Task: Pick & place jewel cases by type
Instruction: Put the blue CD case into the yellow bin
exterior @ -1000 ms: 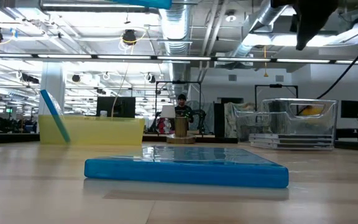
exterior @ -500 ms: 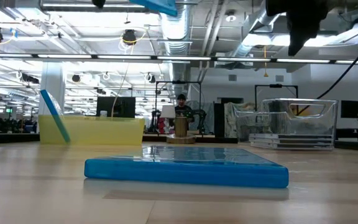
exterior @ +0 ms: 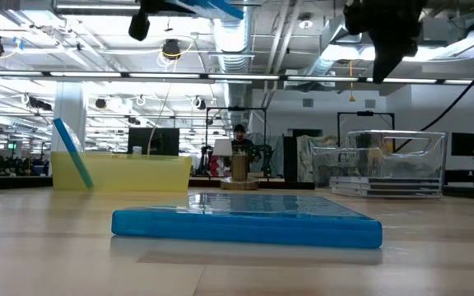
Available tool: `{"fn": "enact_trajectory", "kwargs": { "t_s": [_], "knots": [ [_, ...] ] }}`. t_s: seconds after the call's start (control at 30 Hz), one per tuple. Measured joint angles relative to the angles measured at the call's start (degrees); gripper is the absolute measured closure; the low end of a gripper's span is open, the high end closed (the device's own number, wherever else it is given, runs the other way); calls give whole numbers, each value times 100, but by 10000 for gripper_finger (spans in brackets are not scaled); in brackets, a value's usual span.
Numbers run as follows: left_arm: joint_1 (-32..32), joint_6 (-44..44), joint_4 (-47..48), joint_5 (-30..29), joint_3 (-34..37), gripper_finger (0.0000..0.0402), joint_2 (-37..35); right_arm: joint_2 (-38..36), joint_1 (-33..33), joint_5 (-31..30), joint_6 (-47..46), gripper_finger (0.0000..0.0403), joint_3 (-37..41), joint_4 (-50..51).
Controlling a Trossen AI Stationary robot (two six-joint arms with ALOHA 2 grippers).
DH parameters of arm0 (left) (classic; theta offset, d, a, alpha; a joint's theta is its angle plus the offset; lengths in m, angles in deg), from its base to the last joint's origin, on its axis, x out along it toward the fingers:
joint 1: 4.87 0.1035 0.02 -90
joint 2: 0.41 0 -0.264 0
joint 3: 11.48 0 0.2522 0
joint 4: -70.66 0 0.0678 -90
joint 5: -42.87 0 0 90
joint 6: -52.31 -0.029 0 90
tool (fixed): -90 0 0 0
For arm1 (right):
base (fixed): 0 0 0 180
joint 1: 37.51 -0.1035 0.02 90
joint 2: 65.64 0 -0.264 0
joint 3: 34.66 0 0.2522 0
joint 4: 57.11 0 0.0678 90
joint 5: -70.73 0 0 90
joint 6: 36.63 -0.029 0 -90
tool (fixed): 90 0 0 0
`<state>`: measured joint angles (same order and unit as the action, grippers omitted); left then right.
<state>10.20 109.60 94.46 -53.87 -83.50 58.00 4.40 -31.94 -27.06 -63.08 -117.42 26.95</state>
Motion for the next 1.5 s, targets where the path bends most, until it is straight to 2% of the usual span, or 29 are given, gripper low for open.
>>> {"fn": "enact_trajectory", "kwargs": {
  "t_s": [0.4, 0.7, 0.87, 1.07, 1.33, 1.5],
  "knots": [
    [1082, 892, 940, 1054, -2, 344, 0, 0, 133, 28, 313, 403, 0, -103],
    [1881, 1181, 2256, 2424, -4, 344, 0, 1, 133, 51, 592, 403, 0, -264],
    [2313, 1185, 2900, 2741, -4, 344, 0, 2, 133, 50, 601, 403, 0, -283],
    [2782, 1009, 3695, 2885, -117, 344, 1, 2, 133, 50, 605, 403, 0, -312],
    [3388, -61, 5987, 2400, -1334, 344, 431, 23, 134, 50, 610, 403, -4, -364],
    [3632, -449, 6559, 2126, -1746, 344, 802, 52, 133, 50, 616, 403, -4, -481]
  ]
}}
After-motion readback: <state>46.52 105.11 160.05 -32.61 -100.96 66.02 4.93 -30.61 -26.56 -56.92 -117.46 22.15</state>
